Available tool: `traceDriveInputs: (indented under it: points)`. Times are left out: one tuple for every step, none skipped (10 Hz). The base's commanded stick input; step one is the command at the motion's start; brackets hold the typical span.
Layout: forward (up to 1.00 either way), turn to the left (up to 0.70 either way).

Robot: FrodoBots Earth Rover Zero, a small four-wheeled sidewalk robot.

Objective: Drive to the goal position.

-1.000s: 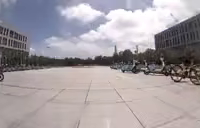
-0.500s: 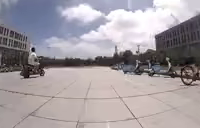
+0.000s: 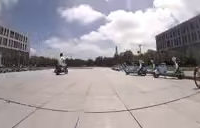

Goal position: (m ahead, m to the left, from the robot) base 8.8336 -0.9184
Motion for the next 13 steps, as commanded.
traceDriveInputs:
  points:
    - [1.0,0.0]
    - [1.0,0.0]
    - [1.0,0.0]
    - [1.0,0.0]
    - [1.0,0.0]
    - [1.0,0.0]
    - [1.0,0.0]
    - [1.0,0.0]
    - [1.0,0.0]
    - [1.0,0.0]
    - [1.0,0.0]
    - [1.0,0.0]
    - [1.0,0.0]
